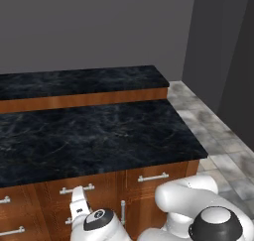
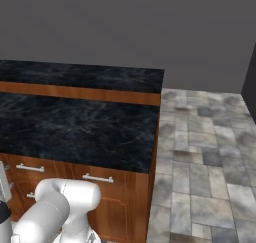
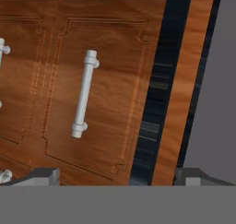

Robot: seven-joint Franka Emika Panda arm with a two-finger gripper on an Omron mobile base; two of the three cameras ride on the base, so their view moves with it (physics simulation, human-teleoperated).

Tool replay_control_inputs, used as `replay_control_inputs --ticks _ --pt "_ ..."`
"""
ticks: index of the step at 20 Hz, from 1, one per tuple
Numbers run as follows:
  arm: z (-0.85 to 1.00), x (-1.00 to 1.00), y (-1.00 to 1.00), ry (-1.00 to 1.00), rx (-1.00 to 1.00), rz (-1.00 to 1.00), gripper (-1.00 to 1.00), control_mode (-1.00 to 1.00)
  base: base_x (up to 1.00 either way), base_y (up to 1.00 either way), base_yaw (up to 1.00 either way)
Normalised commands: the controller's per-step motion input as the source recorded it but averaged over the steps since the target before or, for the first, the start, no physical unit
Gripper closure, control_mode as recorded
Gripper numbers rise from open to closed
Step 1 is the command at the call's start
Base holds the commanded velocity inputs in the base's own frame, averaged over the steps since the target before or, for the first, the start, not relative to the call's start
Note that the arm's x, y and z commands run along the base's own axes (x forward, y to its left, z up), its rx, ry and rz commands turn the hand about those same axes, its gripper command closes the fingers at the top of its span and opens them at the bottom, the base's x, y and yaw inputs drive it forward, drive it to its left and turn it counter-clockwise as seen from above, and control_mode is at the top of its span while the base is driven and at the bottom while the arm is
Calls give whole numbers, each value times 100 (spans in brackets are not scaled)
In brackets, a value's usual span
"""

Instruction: Take the tongs from the drawer on the left and place them on the dining counter next to the tray containing the kebab skewer.

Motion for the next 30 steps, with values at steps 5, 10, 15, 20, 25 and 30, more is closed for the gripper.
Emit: replay_control_inputs --ticks 5,10,15,20,25,30 --pt "0 0 0 0 0 0 -100 -100 0 0 0" --pt "0 0 0 0 0 0 -100 -100 0 0 0" --pt "19 0 -5 -10 0 0 -100 -100 0 0 0" --pt "0 6 -28 -2 1 3 -100 -100 0 0 0" --pt "-13 16 -21 0 0 4 -100 -100 0 0 0" --pt "-9 23 0 0 0 0 -100 -100 0 0 0"
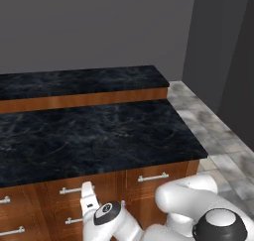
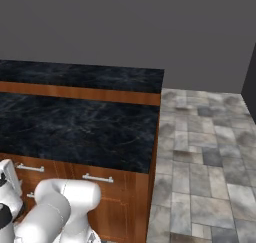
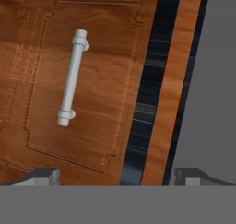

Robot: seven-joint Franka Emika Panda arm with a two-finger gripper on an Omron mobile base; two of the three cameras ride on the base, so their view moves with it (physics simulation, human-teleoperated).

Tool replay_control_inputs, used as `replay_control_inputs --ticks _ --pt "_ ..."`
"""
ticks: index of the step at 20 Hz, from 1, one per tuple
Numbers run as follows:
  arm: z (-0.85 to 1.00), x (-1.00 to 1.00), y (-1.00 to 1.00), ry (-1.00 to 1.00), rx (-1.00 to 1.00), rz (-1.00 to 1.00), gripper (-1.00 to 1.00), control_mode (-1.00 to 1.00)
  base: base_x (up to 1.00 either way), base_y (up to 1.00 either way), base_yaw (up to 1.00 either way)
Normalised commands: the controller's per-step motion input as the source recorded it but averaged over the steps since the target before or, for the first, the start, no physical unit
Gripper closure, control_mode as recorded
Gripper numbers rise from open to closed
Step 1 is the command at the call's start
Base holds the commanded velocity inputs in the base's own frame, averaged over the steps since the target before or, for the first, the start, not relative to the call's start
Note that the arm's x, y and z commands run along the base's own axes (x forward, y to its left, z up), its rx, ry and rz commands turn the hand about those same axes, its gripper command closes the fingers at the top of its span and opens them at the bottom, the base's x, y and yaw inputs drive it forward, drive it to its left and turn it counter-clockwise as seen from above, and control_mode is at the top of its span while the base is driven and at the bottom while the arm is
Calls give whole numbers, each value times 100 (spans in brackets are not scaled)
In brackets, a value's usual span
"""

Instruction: Take the tongs from the drawer on the left and place them on the dining counter next to the tray containing the kebab skewer.

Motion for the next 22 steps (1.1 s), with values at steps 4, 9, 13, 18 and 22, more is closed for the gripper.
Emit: replay_control_inputs --ticks 4,9,13,18,22 --pt "-11 30 0 0 0 0 -100 -100 0 0 0" --pt "-23 27 3 0 0 0 -100 -100 0 0 0" --pt "-30 22 11 0 0 0 -100 -100 0 0 0" --pt "-33 22 31 1 0 0 -100 -100 0 0 0" --pt "-40 22 49 2 0 0 -100 -100 0 0 0"
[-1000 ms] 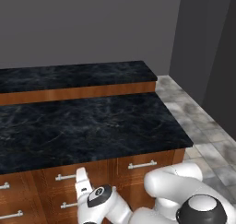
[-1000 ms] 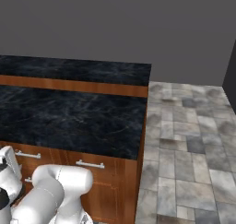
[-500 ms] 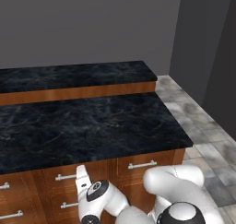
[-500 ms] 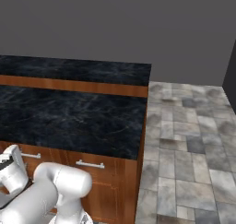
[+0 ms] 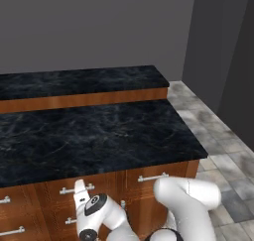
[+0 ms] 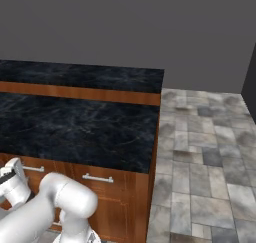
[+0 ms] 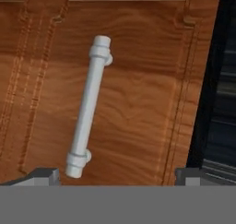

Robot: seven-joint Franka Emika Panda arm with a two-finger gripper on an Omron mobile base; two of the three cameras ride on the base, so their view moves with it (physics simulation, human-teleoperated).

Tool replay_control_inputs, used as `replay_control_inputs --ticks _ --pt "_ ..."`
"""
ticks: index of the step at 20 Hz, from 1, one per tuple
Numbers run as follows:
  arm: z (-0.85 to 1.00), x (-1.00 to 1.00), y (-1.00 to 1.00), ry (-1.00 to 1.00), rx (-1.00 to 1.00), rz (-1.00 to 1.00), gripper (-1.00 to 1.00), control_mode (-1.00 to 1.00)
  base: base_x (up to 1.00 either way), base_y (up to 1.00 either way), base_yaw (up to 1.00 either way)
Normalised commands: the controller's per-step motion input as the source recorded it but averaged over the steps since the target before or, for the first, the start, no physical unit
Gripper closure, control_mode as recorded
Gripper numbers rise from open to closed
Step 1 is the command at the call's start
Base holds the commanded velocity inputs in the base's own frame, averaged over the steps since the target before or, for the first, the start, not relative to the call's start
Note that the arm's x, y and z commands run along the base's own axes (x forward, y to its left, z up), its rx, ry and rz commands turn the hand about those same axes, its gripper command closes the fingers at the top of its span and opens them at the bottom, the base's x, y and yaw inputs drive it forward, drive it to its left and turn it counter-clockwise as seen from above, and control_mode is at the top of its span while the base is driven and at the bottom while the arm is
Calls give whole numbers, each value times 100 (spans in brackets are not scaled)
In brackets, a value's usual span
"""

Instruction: Take the tongs from the drawer on the left and place them on the dining counter next to the tray containing the kebab skewer.

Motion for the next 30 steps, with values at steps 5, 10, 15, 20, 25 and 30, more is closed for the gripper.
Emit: replay_control_inputs --ticks 5,10,15,20,25,30 --pt "-46 27 36 1 0 0 -100 -100 0 0 0" --pt "-37 40 20 0 0 0 -100 -100 0 0 0" --pt "-6 41 2 0 0 0 -100 -100 0 0 0" --pt "-8 40 2 0 0 0 -100 -100 0 0 0" --pt "-34 31 9 2 -3 0 -100 -100 0 0 0" --pt "-39 6 8 8 -9 0 -100 -100 0 0 0"
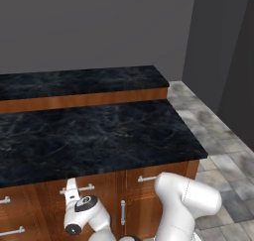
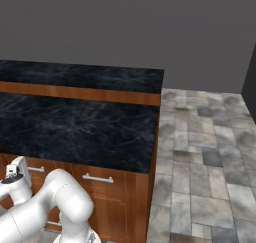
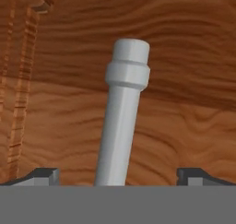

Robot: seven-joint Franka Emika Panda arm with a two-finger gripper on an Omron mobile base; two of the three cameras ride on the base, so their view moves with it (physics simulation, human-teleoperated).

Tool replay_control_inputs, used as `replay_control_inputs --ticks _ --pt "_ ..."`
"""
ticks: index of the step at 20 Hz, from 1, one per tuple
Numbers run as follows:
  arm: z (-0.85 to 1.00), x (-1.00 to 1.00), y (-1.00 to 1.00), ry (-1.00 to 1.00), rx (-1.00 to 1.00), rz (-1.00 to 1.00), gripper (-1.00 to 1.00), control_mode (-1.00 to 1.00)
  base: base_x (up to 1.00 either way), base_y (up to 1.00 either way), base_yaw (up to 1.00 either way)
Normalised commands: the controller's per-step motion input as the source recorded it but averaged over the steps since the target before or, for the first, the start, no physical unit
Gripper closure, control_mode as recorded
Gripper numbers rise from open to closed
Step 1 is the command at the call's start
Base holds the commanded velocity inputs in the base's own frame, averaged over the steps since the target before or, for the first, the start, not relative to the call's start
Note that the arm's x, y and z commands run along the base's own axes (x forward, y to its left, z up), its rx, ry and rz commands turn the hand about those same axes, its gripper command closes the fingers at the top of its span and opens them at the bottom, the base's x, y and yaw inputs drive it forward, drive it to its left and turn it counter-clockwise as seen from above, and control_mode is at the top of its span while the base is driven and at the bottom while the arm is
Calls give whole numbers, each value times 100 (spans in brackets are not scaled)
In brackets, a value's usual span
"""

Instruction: Take the tongs from the drawer on the left and place them on the dining counter next to the tray containing the kebab skewer.

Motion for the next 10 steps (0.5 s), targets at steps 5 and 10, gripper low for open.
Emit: replay_control_inputs --ticks 5,10 --pt "-21 -11 0 0 -10 0 -100 -100 0 0 0" --pt "-5 0 0 0 -2 0 -100 -100 0 0 0"
